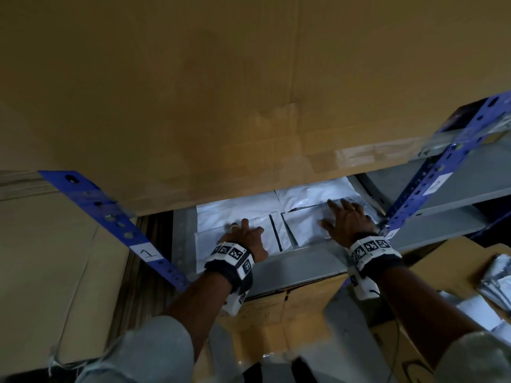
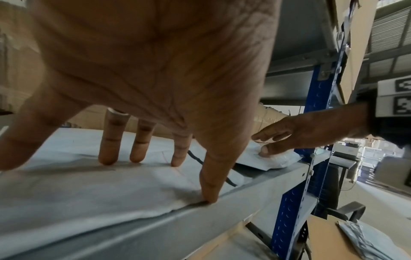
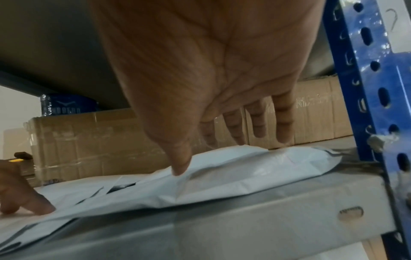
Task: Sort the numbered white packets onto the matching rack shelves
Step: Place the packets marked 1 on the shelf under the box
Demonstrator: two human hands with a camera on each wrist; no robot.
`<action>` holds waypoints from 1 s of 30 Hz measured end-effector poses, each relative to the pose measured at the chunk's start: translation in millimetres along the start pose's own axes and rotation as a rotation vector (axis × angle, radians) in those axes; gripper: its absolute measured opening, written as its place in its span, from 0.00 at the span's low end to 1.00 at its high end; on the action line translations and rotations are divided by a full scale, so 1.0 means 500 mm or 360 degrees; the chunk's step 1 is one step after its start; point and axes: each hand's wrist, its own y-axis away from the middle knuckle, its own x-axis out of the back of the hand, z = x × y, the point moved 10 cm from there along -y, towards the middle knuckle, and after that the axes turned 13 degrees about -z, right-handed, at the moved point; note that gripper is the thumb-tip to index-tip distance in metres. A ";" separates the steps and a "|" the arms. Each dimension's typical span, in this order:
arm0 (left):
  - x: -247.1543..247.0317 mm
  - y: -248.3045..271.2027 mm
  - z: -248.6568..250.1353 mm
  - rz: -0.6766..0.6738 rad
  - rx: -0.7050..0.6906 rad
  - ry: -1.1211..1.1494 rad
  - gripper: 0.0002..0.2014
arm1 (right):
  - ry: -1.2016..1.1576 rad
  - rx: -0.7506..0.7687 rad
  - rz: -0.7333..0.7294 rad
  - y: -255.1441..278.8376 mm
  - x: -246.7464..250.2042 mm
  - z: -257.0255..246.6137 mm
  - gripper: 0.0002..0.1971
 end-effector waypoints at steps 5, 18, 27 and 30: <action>0.004 -0.006 0.009 0.0028 0.0006 -0.0057 0.38 | 0.0149 -0.0075 -0.0196 -0.025 -0.030 0.038 0.44; 0.026 -0.033 0.061 0.0067 -0.0193 -0.0085 0.35 | 0.0058 -0.0069 -0.0217 -0.027 -0.034 0.035 0.41; 0.028 -0.039 0.070 0.0041 -0.0200 -0.0135 0.43 | 0.0084 -0.0043 -0.0249 -0.013 -0.021 0.014 0.44; 0.042 -0.040 0.081 0.0086 -0.0202 -0.0150 0.45 | 0.0125 -0.0013 -0.0297 -0.020 -0.034 -0.006 0.48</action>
